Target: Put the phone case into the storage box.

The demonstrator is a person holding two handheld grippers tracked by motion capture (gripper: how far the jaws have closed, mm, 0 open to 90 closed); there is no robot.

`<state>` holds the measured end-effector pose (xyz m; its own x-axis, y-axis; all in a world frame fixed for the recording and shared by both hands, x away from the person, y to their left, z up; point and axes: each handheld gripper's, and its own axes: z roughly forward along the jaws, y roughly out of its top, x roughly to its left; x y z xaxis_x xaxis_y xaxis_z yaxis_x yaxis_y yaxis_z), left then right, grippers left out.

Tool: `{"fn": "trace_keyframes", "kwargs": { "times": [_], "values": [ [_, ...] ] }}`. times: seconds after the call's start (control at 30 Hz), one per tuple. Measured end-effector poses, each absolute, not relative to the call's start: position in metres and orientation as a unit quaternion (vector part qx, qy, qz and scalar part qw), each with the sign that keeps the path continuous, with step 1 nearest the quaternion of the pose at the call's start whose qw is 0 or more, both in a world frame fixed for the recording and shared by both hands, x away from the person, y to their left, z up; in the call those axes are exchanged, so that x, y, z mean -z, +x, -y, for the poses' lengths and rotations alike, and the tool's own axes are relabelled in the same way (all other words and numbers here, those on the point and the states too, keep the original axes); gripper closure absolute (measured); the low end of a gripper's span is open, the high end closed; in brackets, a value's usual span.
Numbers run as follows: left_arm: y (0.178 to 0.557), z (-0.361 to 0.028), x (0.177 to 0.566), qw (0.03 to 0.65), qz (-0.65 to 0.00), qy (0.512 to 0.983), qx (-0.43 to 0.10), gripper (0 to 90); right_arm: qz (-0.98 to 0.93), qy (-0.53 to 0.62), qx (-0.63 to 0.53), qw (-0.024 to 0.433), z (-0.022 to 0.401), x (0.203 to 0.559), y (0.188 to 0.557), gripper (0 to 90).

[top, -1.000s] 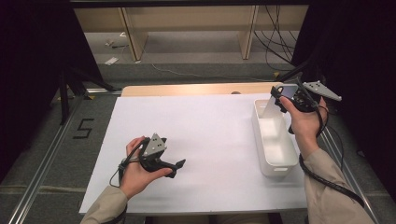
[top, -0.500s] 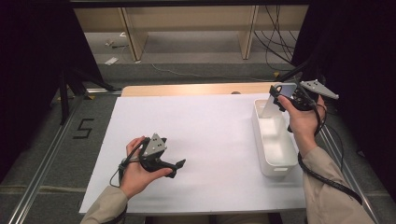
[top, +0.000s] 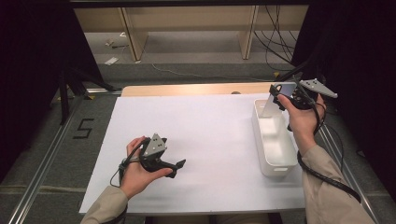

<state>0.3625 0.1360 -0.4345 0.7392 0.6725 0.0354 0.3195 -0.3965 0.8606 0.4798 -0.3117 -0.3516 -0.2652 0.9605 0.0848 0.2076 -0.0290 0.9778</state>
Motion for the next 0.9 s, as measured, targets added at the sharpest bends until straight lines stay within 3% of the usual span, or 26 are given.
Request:
{"fn": "trace_keyframes", "kwargs": {
  "times": [0.9],
  "values": [
    [0.363,-0.136,0.434,0.457,-0.305,0.813,-0.193,0.0,-0.602,0.488,-0.519,0.361,0.309,0.354,0.490,18.0]
  ]
}}
